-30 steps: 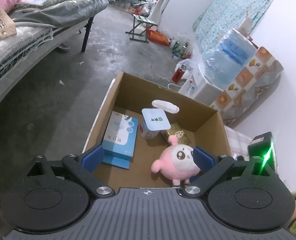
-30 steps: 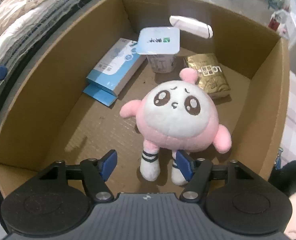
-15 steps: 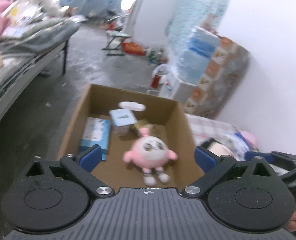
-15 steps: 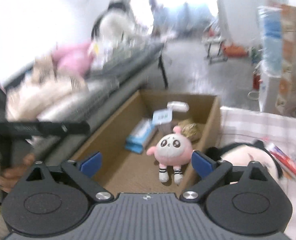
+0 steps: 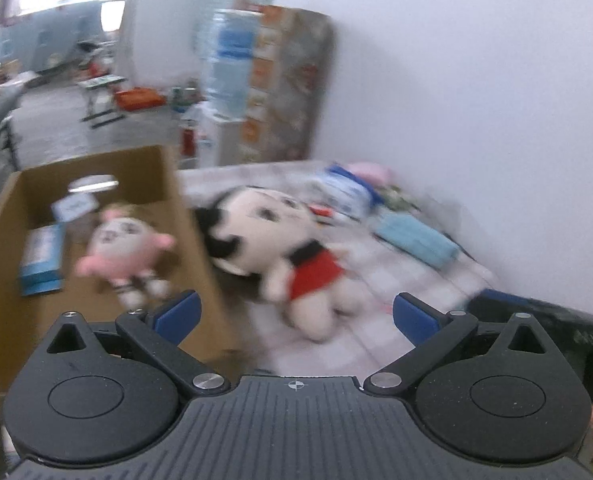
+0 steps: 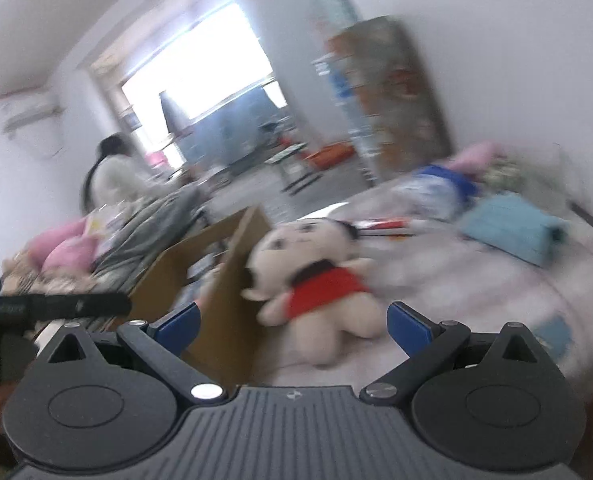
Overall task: Organize soft objects
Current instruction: 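Move both tools from the box over to the table beside the doll, then grasp the light-blue towel with the right tool and lift it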
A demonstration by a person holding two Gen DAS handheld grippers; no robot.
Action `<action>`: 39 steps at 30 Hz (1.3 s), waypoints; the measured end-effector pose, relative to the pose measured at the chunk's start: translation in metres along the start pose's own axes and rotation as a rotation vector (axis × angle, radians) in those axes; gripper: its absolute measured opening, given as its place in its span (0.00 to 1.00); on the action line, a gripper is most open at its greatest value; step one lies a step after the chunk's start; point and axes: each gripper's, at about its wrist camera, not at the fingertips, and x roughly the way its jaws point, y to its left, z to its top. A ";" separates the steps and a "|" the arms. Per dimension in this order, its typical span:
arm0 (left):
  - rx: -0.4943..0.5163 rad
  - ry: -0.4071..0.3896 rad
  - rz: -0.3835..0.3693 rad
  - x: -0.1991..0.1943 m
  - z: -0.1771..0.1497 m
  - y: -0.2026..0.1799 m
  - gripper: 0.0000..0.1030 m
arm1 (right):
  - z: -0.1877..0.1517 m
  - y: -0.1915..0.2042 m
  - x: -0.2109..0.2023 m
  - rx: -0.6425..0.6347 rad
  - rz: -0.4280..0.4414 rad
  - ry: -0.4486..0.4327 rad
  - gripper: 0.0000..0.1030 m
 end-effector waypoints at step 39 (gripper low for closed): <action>0.123 0.130 -0.088 0.162 0.004 -0.104 0.98 | 0.027 -0.180 0.104 -0.006 -0.285 0.110 0.23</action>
